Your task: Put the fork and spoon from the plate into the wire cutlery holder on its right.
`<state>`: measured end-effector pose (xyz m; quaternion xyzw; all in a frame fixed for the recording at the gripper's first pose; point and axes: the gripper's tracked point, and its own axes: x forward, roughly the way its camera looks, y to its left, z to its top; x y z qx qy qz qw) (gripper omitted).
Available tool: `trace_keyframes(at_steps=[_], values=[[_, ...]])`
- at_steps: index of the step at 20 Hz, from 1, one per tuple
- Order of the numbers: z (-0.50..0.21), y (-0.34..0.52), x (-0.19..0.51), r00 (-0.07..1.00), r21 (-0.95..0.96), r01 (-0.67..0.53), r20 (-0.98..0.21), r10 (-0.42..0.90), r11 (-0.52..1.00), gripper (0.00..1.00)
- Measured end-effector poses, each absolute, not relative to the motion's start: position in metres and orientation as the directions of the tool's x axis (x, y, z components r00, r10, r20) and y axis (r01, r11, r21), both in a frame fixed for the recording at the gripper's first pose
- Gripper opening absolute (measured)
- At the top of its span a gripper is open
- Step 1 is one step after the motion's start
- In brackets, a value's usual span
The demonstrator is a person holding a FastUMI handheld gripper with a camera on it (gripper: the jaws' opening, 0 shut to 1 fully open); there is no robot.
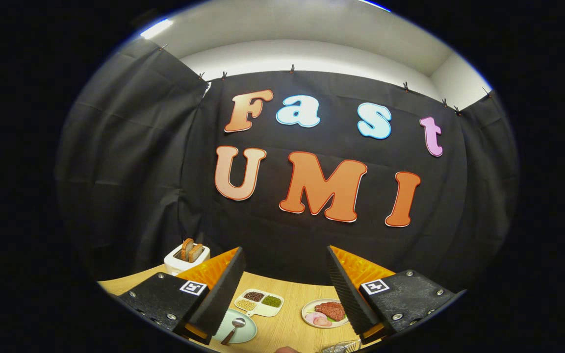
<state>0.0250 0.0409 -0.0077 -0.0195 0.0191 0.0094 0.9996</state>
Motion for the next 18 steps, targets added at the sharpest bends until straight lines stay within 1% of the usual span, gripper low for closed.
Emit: trace_keyframes(at_steps=[4,6,10,14,16,18], values=[[-0.02,0.049,0.032,0.997,-0.02,-0.04,-0.073,0.039,0.999,0.98],[-0.044,0.065,0.035,0.986,0.003,-0.084,-0.144,0.084,0.996,0.98],[-0.105,0.094,0.039,0.933,0.021,-0.155,-0.326,0.154,0.988,0.99],[-0.191,0.115,0.04,0.81,-0.01,-0.197,-0.566,0.156,0.98,0.99],[-0.222,0.125,0.032,0.728,0.041,-0.219,-0.658,0.192,0.975,0.98],[-0.249,0.138,0.027,0.653,0.093,-0.216,-0.726,0.215,0.972,0.97]])
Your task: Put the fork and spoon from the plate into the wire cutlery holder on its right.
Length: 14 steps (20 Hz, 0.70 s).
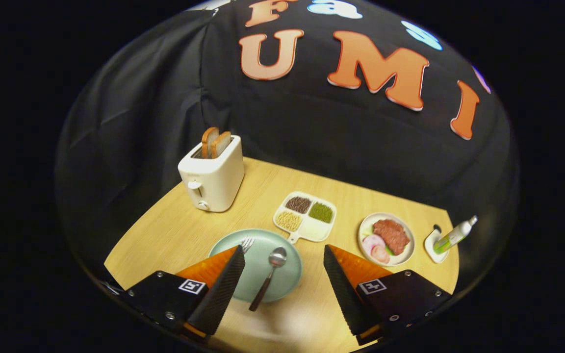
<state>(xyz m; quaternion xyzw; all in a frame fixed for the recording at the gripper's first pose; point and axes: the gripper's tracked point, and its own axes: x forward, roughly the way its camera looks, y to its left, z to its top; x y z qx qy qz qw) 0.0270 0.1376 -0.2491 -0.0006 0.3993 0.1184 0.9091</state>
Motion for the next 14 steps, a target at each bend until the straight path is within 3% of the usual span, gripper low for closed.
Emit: trace_keyframes(at_steps=[6,11,14], values=[[-0.33,0.163,0.003,0.34,0.194,-0.185,-0.907,0.248,0.963,0.92],[-0.376,0.174,-0.012,0.127,0.19,-0.072,-0.972,0.198,0.979,0.74],[-0.394,0.173,-0.008,0.09,0.172,-0.039,-0.981,0.175,0.984,0.65]])
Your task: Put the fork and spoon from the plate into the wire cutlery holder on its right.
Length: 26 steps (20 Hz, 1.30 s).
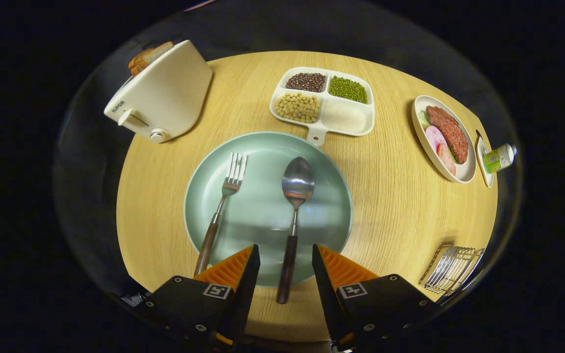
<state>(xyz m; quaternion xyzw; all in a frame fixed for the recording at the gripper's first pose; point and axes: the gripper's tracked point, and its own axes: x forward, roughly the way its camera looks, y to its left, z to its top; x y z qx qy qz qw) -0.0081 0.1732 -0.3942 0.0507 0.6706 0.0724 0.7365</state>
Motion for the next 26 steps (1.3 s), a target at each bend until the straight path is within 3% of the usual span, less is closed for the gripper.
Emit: trace_keyframes(at_steps=[6,11,15,26], values=[[-0.414,0.17,-0.009,0.015,0.138,0.05,-0.99,0.137,0.989,0.41],[-0.418,0.181,-0.002,0.008,0.189,0.101,-0.982,0.189,0.977,0.14],[-0.418,0.183,-0.001,0.038,0.224,0.104,-0.975,0.221,0.969,0.05],[-0.347,0.117,-0.016,0.271,0.271,0.112,-0.934,0.233,0.956,0.04]])
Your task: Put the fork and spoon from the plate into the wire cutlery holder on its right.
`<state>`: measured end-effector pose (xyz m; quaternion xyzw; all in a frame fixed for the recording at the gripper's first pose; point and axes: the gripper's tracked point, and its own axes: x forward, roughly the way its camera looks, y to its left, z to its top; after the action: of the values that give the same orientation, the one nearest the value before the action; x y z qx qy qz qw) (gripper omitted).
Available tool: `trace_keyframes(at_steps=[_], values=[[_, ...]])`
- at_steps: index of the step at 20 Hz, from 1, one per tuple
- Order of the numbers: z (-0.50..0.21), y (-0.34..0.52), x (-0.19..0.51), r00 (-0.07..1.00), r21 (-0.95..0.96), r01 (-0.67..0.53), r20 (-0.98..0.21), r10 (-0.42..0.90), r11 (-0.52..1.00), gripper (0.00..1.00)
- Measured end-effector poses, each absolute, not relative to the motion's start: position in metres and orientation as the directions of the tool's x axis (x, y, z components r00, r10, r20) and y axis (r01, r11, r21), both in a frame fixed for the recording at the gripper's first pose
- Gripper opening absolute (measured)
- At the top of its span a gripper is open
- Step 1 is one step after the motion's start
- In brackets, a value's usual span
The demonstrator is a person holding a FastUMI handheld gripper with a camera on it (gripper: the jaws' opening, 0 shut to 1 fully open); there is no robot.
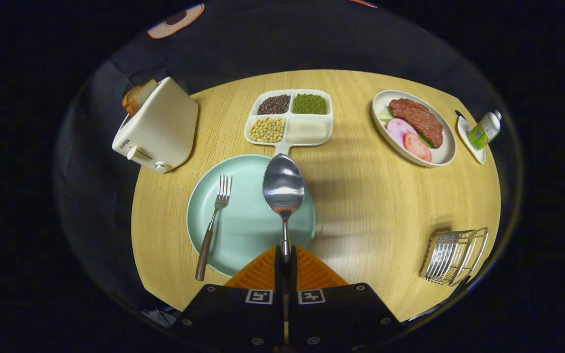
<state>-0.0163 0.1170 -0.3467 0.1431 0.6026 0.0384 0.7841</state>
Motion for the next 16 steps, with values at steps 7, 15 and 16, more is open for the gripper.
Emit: trace_keyframes(at_steps=[7,15,16], values=[[-0.325,0.006,-0.065,0.301,0.205,0.244,-0.945,0.127,0.948,0.04],[-0.329,-0.084,-0.124,0.257,0.156,0.338,-0.964,0.069,0.928,0.04],[-0.331,-0.092,-0.128,0.25,0.15,0.345,-0.966,0.063,0.927,0.04]])
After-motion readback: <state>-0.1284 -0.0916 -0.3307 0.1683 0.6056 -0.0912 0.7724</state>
